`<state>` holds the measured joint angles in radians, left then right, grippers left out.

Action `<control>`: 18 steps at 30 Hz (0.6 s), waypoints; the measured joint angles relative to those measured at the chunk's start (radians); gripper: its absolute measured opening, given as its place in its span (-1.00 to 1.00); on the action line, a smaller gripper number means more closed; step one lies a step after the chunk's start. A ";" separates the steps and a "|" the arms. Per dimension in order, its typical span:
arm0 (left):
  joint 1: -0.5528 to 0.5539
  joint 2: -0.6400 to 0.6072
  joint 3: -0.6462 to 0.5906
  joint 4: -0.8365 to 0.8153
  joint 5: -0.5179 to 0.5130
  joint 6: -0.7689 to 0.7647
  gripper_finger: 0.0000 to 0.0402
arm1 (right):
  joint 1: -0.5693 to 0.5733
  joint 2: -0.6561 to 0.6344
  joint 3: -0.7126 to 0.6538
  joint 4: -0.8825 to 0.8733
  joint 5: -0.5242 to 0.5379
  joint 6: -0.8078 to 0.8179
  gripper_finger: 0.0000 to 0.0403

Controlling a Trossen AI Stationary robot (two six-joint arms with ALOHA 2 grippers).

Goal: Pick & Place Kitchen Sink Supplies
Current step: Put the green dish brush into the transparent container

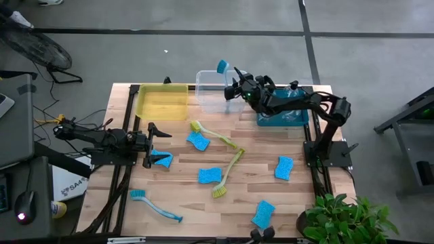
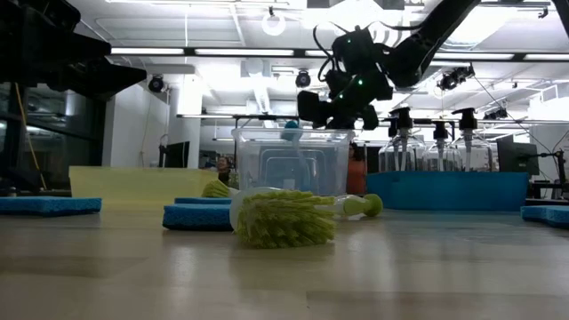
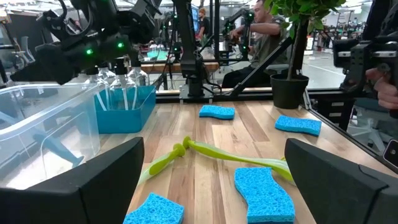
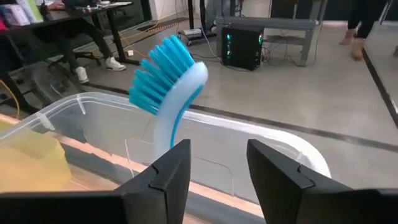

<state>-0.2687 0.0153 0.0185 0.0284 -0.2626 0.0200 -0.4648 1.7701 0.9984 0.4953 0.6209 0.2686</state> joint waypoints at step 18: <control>0.000 0.000 0.000 0.000 0.000 0.000 0.90 | 0.284 -0.156 0.003 -0.139 0.053 -0.338 -0.25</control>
<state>-0.2687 0.0154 0.0187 0.0284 -0.2625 0.0202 -0.1807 1.6143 1.0016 0.3562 0.6735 -0.0692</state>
